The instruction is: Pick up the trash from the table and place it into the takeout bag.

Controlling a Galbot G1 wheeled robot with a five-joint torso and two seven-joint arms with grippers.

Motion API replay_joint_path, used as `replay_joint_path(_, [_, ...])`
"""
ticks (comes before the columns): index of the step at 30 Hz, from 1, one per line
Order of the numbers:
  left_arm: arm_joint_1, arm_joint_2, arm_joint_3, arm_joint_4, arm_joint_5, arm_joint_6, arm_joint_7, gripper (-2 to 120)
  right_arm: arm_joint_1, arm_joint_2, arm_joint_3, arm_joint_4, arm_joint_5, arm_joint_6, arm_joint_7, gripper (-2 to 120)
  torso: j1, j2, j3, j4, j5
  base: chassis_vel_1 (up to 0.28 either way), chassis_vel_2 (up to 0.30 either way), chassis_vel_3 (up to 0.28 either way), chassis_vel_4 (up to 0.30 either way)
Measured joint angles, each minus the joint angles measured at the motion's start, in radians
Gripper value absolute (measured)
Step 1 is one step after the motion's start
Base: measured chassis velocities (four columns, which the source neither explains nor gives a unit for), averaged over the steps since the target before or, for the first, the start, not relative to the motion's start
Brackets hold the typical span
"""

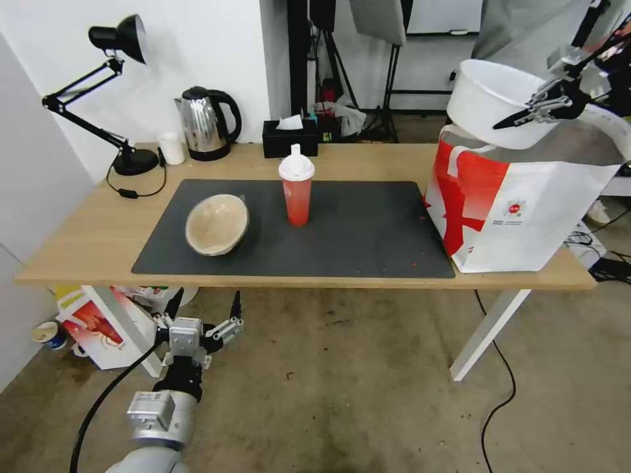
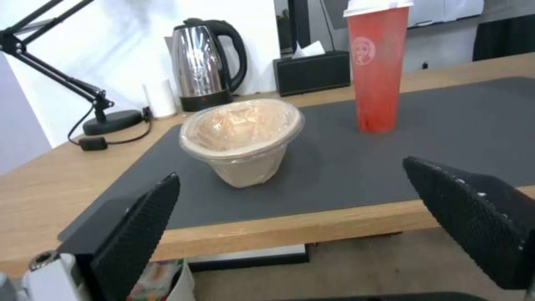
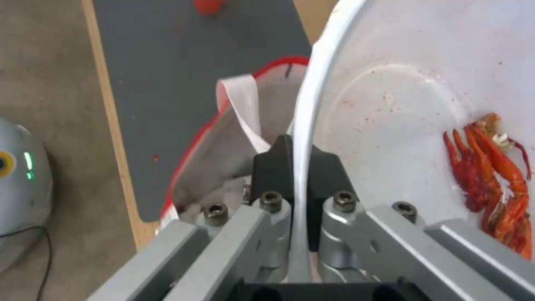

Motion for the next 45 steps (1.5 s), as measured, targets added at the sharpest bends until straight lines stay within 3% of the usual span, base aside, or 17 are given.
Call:
replay_joint_path(16, [0.0,0.0,0.0,0.0,0.0,0.0,0.0,100,0.004,-0.032,-0.003,0.004,-0.013,0.015,0.0,0,0.0,0.0,0.0,0.0002,0.0,0.0,0.0,0.0,0.0])
replay_joint_path(27, [0.0,0.0,0.0,0.0,0.0,0.0,0.0,100,0.02,-0.03,-0.006,0.014,-0.037,0.016,0.001,41,0.0,0.0,0.0,0.0,-0.0001,0.0,0.0,0.0,0.0])
replay_joint_path(29, [0.0,0.0,0.0,0.0,0.0,0.0,0.0,100,0.02,-0.03,-0.006,0.014,-0.037,0.016,0.001,42,0.0,0.0,0.0,0.0,-0.0001,0.0,0.0,0.0,0.0])
replay_joint_path(32, [0.0,0.0,0.0,0.0,0.0,0.0,0.0,100,0.023,-0.029,-0.007,0.016,-0.036,0.016,0.001,61,0.0,0.0,0.0,0.0,-0.0001,0.0,0.0,0.0,0.0])
replay_joint_path(39, [0.0,0.0,0.0,0.0,0.0,0.0,0.0,100,0.036,-0.024,-0.013,0.018,-0.032,0.016,0.002,82,0.0,0.0,0.0,0.0,-0.0001,0.0,0.0,0.0,0.0])
replay_joint_path(42, [0.0,0.0,0.0,0.0,0.0,0.0,0.0,100,0.028,-0.034,-0.009,0.067,0.034,-0.013,0.034,96,0.0,0.0,0.0,0.0,-0.0001,0.0,0.0,0.0,0.0])
replay_joint_path(44, [0.0,0.0,0.0,0.0,0.0,0.0,0.0,100,0.025,-0.038,-0.008,0.079,0.053,-0.022,0.045,96,0.0,0.0,0.0,0.0001,-0.0001,0.0,0.0,0.0,0.0])
replay_joint_path(45, [0.0,0.0,0.0,0.0,0.0,0.0,0.0,100,0.015,-0.054,-0.007,0.135,0.144,-0.051,0.137,99,0.0,0.0,0.0,-0.0001,0.0,0.0,0.0,0.0,0.0])
